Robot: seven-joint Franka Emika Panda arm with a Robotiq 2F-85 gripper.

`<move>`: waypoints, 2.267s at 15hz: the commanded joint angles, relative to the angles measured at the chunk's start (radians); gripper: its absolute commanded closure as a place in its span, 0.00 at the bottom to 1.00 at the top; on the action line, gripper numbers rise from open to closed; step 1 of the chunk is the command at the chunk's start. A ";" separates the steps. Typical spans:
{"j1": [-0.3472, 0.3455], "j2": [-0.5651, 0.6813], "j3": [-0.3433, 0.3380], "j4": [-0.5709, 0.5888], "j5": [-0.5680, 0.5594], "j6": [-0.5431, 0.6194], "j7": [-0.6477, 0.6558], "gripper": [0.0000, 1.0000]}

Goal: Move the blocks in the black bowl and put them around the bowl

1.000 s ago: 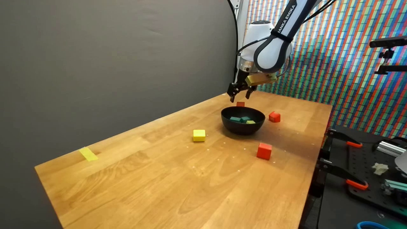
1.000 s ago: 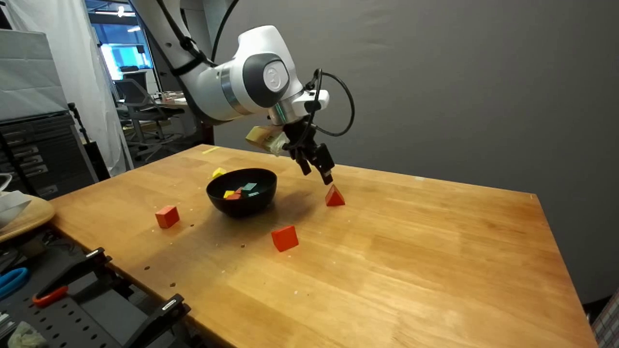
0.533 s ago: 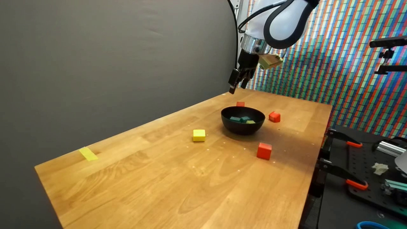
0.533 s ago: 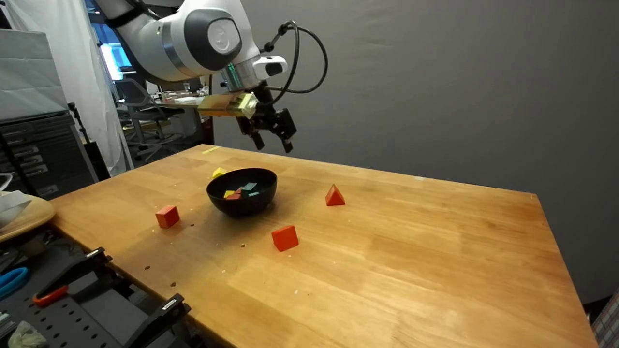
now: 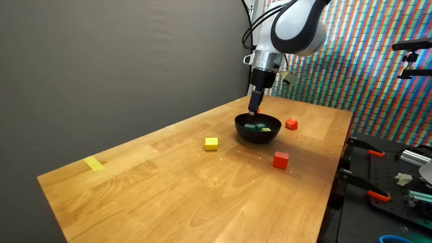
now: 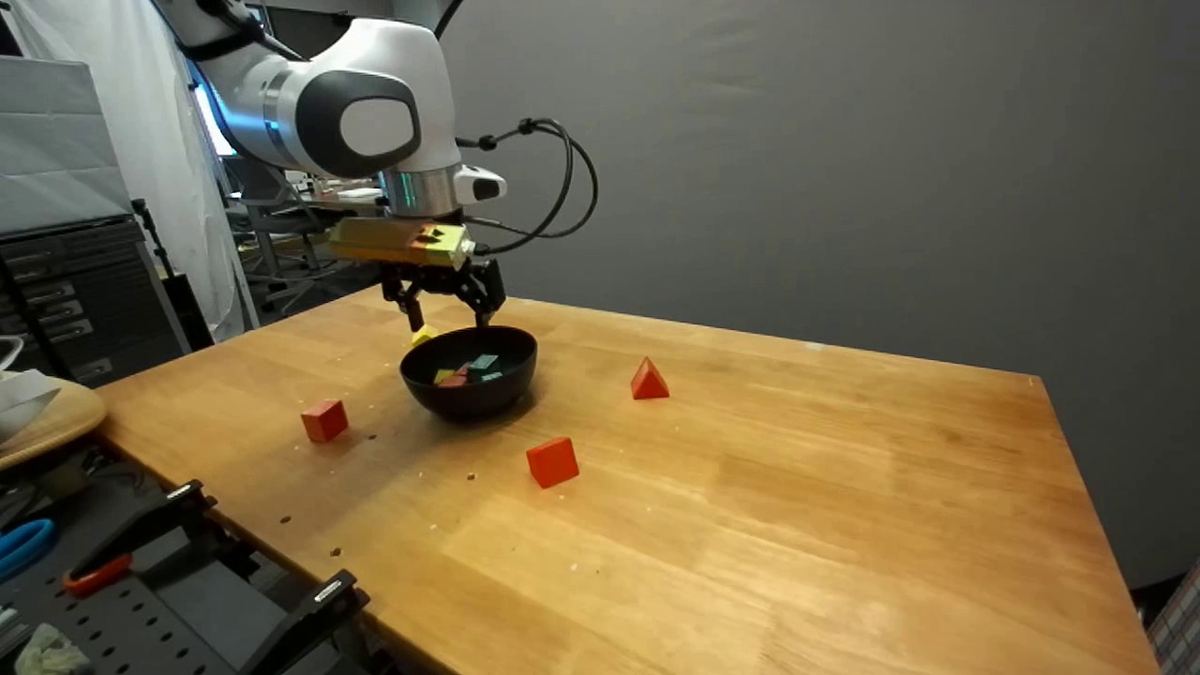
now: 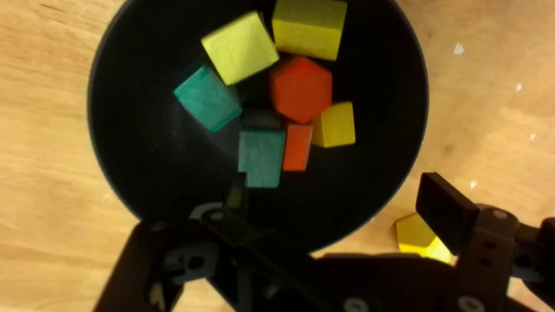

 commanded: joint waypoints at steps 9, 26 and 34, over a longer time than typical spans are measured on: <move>-0.002 0.100 -0.023 0.066 0.002 0.048 0.046 0.06; 0.066 0.110 -0.108 0.072 -0.119 0.073 0.201 0.97; 0.101 0.075 -0.164 0.054 -0.180 0.088 0.259 0.54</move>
